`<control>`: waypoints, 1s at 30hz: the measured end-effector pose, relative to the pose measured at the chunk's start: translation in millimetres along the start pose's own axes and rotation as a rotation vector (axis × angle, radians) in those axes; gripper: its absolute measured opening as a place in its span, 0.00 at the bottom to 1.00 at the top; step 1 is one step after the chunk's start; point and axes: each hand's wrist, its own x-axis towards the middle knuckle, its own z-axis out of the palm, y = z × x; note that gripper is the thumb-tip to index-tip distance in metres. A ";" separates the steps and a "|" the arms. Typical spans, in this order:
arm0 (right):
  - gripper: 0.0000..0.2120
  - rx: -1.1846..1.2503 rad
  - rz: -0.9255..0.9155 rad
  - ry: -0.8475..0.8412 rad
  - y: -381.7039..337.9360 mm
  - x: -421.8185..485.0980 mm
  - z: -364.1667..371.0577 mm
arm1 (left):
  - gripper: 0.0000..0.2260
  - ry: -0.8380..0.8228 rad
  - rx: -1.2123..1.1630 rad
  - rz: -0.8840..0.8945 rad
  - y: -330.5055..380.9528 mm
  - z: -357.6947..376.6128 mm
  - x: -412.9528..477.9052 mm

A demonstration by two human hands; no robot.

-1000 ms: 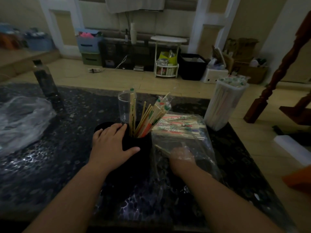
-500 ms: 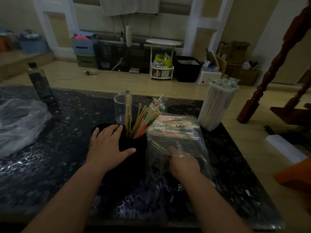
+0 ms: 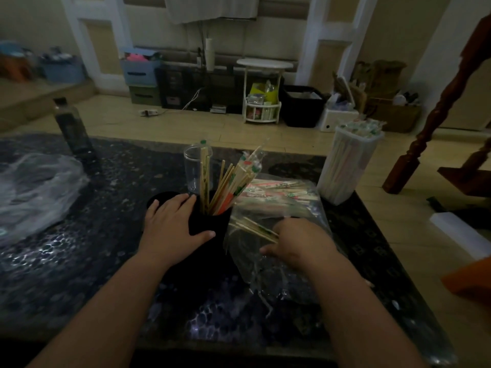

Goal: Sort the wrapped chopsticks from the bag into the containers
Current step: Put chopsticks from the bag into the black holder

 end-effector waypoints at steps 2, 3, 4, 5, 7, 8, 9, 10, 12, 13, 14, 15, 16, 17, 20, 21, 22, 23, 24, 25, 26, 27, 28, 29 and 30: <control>0.18 -0.015 -0.006 -0.018 1.4 -2.5 -4.2 | 0.42 -0.001 -0.001 0.003 -1.0 0.2 -0.3; 0.18 -0.021 -0.011 -0.023 1.4 -4.7 -7.0 | 0.42 0.001 -0.001 0.006 -1.5 0.3 -0.4; 0.18 -0.042 -0.021 -0.015 1.1 -7.7 -10.3 | 0.42 0.001 -0.002 0.008 -1.3 0.2 -0.3; 0.18 -0.071 -0.038 0.011 -0.7 -10.0 -13.3 | 0.42 0.003 0.000 0.010 -1.8 -0.2 -0.3; 0.17 -0.113 -0.064 0.113 -5.2 -14.6 -17.8 | 0.42 0.006 0.000 0.011 -1.4 -0.4 0.1; 0.16 -0.113 -0.073 0.167 -8.2 -16.6 -19.3 | 0.42 0.008 -0.003 0.011 -1.1 -0.3 0.2; 0.15 -0.109 -0.081 0.211 -11.0 -18.0 -20.2 | 0.41 0.010 -0.006 0.011 -1.1 0.2 0.3; 0.15 -0.109 -0.091 0.245 -13.8 -19.3 -21.2 | 0.41 0.015 -0.008 0.011 -1.2 0.6 0.2; 0.16 -0.115 -0.122 0.300 -17.8 -21.1 -23.5 | 0.42 0.018 -0.012 0.013 -2.2 1.8 0.0; 0.16 -0.111 -0.141 0.329 -19.5 -22.1 -25.1 | 0.42 0.013 -0.014 0.013 -3.0 2.4 -0.2; 0.15 -0.102 -0.158 0.362 -21.3 -23.9 -27.6 | 0.42 0.009 -0.016 0.014 -3.8 3.1 -0.1; 0.14 -0.096 -0.171 0.393 -23.4 -24.7 -29.9 | 0.42 0.011 -0.016 0.015 -4.6 3.9 -0.1; 0.14 -0.087 -0.184 0.429 -25.5 -24.7 -32.7 | 0.41 0.018 -0.013 0.019 -5.3 4.6 0.0; 0.13 -0.073 -0.204 0.473 -27.8 -22.7 -34.1 | 0.41 0.029 -0.007 0.024 -5.7 5.1 0.0; 0.13 -0.031 -0.340 0.700 -32.4 -9.2 -30.4 | 0.41 0.047 -0.002 0.035 -5.6 5.1 -0.1; 0.15 -0.002 -0.379 0.815 -33.0 -4.8 -27.6 | 0.41 0.046 -0.006 0.035 -5.7 5.1 -0.3; 0.16 0.051 -0.401 0.942 -33.1 -1.7 -25.3 | 0.42 0.047 -0.009 0.037 -5.9 5.0 -0.3; 0.15 0.109 -0.407 1.056 -33.1 0.3 -23.7 | 0.42 0.050 -0.008 0.039 -6.7 5.3 -0.3; 0.14 0.150 -0.405 1.138 -33.3 1.3 -22.5 | 0.42 0.052 -0.007 0.041 -7.5 5.7 -0.2; 0.12 0.182 -0.404 1.198 -33.8 1.8 -21.3 | 0.42 0.052 -0.007 0.042 -8.2 6.3 -0.1; 0.11 0.221 -0.414 1.231 -34.7 1.5 -21.6 | 0.43 0.052 -0.012 0.042 -8.4 6.7 0.1; 0.10 0.275 -0.431 1.238 -35.7 2.8 -20.6 | 0.43 0.053 -0.015 0.042 -8.6 6.9 0.2; 0.09 0.330 -0.450 1.233 -37.1 4.1 -20.3 | 0.43 0.053 -0.012 0.040 -8.6 7.0 0.4; 0.11 0.364 -0.458 1.237 -38.7 5.4 -19.6 | 0.43 0.049 -0.002 0.038 -8.6 7.1 0.5; 0.13 0.385 -0.453 1.251 -40.2 6.8 -18.1 | 0.43 0.046 0.008 0.039 -8.7 7.1 0.5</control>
